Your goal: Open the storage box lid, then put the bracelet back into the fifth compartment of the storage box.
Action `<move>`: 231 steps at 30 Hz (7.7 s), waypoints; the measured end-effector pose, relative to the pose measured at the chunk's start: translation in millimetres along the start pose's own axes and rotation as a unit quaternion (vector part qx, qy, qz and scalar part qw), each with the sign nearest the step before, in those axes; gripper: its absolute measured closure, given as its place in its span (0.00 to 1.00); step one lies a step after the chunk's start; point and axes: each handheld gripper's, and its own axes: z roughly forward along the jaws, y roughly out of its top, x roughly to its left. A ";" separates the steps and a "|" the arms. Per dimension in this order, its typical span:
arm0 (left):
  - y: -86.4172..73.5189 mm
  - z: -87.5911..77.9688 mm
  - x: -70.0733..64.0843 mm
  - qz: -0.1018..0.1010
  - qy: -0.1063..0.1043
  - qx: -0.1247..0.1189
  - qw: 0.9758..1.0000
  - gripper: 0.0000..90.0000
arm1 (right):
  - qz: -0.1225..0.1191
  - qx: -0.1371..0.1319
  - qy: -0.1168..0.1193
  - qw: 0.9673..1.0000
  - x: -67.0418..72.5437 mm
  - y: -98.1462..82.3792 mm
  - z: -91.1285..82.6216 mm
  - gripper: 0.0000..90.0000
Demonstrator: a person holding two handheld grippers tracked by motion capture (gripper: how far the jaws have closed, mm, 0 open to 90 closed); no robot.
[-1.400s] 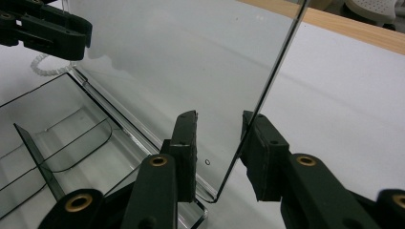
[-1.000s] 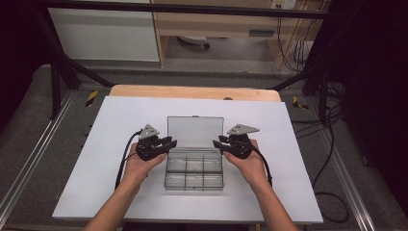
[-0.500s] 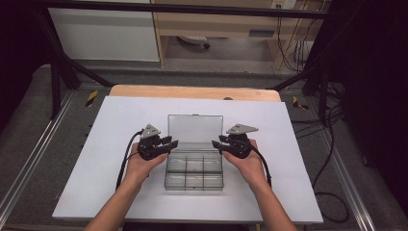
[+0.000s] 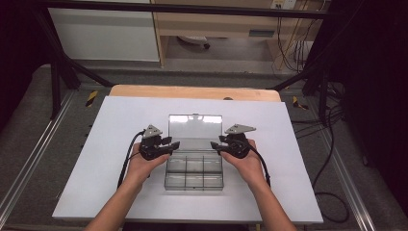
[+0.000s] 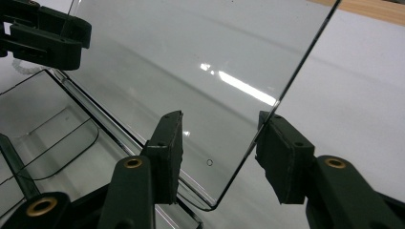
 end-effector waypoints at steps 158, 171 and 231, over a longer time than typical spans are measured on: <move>-54.8 -55.0 38.9 0.043 0.096 0.086 0.991 0.96 | 0.059 0.037 -0.107 0.992 -7.8 -96.2 -102.9 0.06; -46.3 -74.1 37.7 0.004 0.066 0.037 0.997 0.97 | 0.058 0.037 -0.105 0.992 -5.5 -95.9 -102.1 0.06; -5.0 -81.0 -80.7 0.070 -0.080 -0.049 0.993 0.97 | 0.052 0.046 -0.092 0.993 -4.0 -95.6 -99.2 0.06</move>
